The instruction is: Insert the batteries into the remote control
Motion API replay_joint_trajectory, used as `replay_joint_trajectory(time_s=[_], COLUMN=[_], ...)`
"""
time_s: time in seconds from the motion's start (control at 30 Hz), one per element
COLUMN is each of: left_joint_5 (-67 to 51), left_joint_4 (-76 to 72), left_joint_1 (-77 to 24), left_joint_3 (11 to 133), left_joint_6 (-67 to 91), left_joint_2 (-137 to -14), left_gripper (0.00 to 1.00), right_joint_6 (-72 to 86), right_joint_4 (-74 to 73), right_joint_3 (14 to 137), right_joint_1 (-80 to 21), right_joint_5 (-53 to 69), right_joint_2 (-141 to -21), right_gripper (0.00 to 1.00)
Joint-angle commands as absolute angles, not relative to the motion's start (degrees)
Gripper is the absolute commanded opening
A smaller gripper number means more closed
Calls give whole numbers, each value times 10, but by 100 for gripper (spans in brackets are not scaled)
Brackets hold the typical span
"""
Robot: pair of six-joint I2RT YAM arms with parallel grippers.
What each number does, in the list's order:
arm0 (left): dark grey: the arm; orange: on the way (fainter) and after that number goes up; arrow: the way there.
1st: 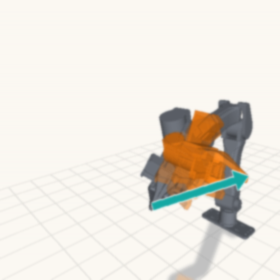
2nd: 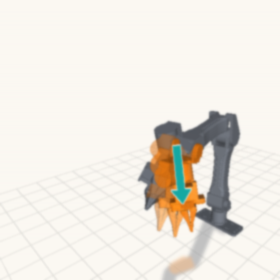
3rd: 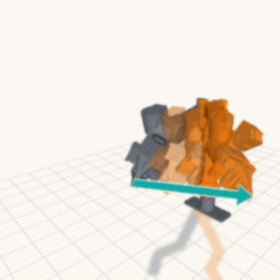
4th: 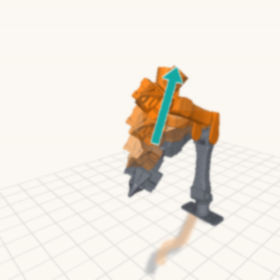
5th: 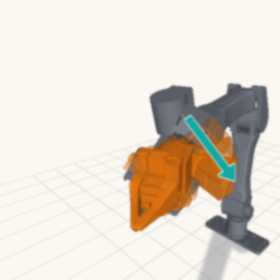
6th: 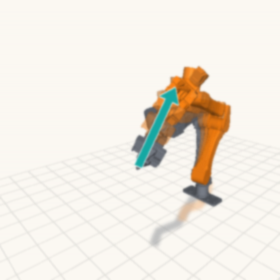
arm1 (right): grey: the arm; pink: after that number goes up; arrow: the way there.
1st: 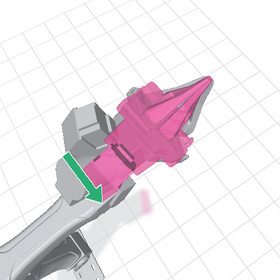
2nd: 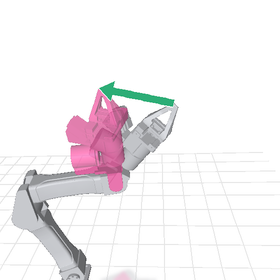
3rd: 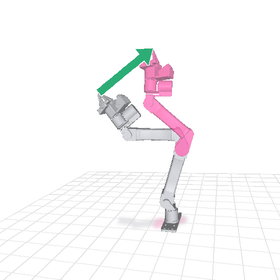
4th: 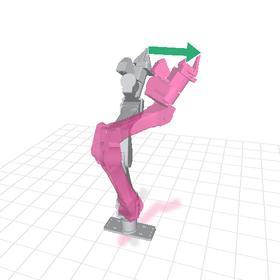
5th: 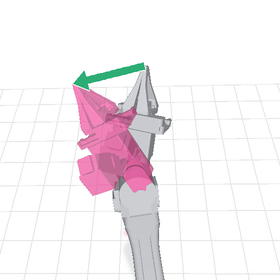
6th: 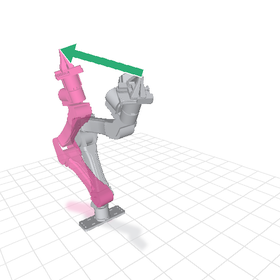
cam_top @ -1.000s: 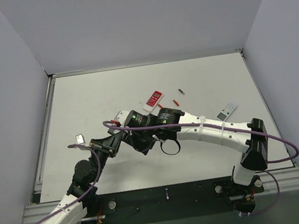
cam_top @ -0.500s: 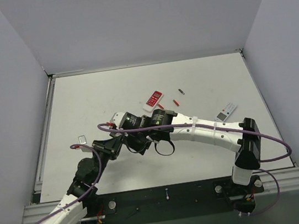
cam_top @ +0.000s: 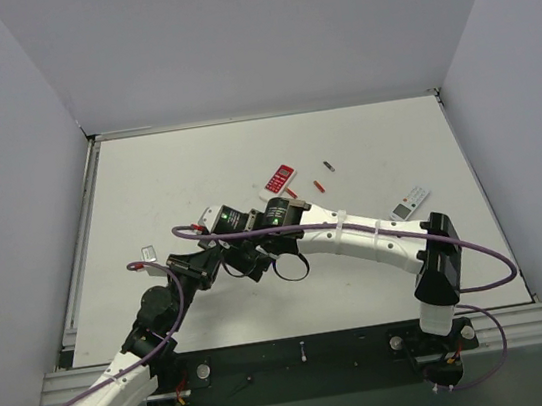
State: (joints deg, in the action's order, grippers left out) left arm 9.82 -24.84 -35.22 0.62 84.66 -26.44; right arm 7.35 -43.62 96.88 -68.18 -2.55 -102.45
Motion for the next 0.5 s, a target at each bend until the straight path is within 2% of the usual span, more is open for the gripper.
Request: replay_joint_trajectory(time_s=[0.0, 0.47], left_joint_5=[107, 107], left_joint_4=[-265, -267], left_joint_1=[-355, -355], left_joint_3=[-32, -27], left_joint_6=[841, 841], left_joint_2=[-263, -266], left_gripper=[0, 0], right_joint_6=[79, 83], right_joint_4=[-467, -468], right_joint_3=[991, 998], right_joint_1=[-678, -679], right_joint_5=[-20, -20], right_joint_2=[-1032, -1046], right_gripper=[31, 33])
